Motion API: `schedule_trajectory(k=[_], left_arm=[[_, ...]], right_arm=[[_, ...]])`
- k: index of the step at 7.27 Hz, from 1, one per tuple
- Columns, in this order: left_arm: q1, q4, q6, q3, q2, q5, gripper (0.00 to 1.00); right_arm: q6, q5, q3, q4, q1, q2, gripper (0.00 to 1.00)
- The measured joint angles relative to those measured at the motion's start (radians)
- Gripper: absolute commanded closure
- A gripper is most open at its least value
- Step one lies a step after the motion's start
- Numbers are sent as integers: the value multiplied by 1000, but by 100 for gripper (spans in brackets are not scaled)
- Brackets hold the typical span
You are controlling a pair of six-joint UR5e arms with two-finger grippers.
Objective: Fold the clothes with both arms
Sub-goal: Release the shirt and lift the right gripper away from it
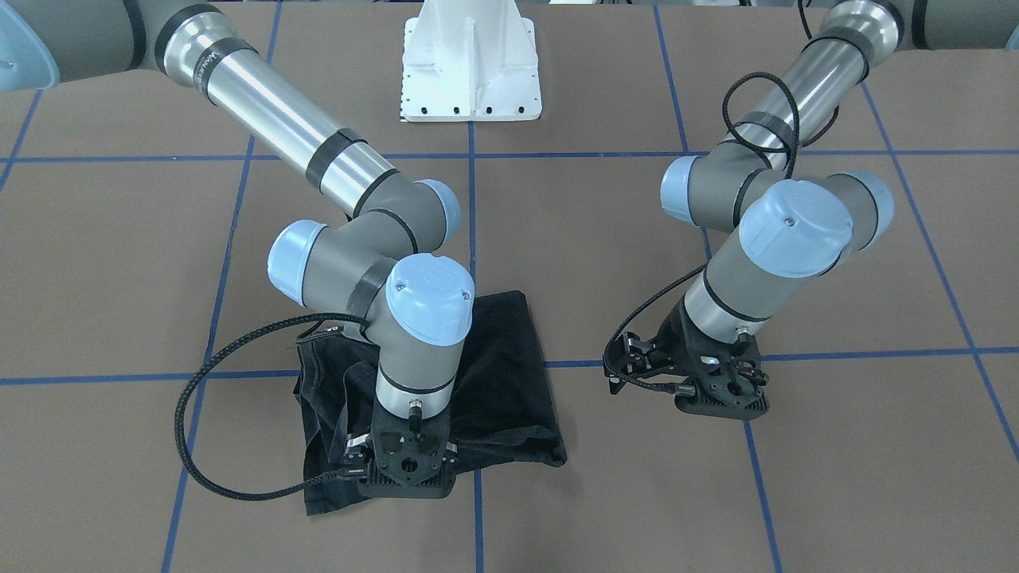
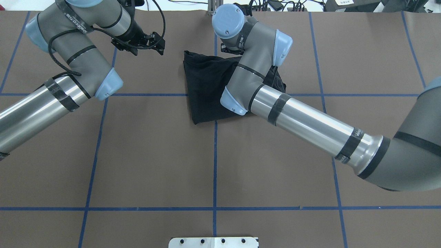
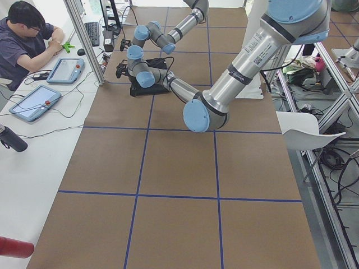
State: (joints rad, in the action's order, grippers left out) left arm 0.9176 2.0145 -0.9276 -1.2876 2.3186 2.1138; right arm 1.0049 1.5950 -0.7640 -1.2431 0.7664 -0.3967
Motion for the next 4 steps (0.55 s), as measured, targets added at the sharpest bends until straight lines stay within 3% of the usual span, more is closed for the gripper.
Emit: schedule_trajectory(k=[1, 4], left_arm=[[2, -3, 1, -8, -1, 0, 0], [23, -132, 70, -151, -75, 5, 0]], right_arm=[[-3, 43, 22, 24, 9, 21, 1], [-9, 271, 11, 20, 39, 20, 0]])
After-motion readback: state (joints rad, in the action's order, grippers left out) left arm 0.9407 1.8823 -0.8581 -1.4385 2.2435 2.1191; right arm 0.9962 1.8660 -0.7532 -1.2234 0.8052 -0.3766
